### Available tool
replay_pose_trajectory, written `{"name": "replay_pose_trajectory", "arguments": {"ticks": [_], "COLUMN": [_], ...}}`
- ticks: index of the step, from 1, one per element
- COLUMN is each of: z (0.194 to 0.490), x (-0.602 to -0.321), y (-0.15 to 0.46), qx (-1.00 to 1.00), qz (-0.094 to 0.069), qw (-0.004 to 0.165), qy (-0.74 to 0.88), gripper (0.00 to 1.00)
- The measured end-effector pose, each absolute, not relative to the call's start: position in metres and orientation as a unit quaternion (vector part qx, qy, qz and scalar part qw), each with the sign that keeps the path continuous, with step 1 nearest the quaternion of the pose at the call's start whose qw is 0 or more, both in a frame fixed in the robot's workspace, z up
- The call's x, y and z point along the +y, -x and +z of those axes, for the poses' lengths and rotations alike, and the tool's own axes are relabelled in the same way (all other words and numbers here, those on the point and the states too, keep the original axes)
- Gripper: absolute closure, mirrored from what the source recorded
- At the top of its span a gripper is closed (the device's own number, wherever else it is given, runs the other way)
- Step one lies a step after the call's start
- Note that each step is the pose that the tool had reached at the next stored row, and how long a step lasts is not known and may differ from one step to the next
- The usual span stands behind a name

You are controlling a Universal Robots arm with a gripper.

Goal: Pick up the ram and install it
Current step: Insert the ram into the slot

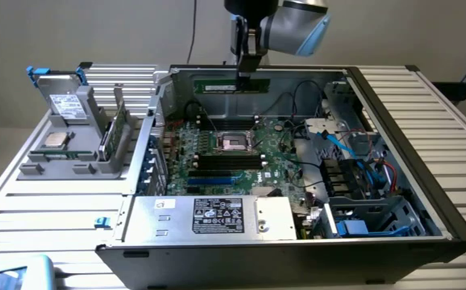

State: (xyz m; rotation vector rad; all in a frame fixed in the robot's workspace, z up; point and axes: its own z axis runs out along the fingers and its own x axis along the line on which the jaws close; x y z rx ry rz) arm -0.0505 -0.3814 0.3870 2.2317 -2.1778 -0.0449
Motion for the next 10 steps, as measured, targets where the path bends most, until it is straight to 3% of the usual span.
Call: {"name": "replay_pose_trajectory", "arguments": {"ticks": [10], "z": [0.3771], "x": [-0.3819], "y": [0.0472], "qx": [-0.693], "qz": [-0.013], "qw": [0.016], "qy": [-0.720], "gripper": [0.85]}}
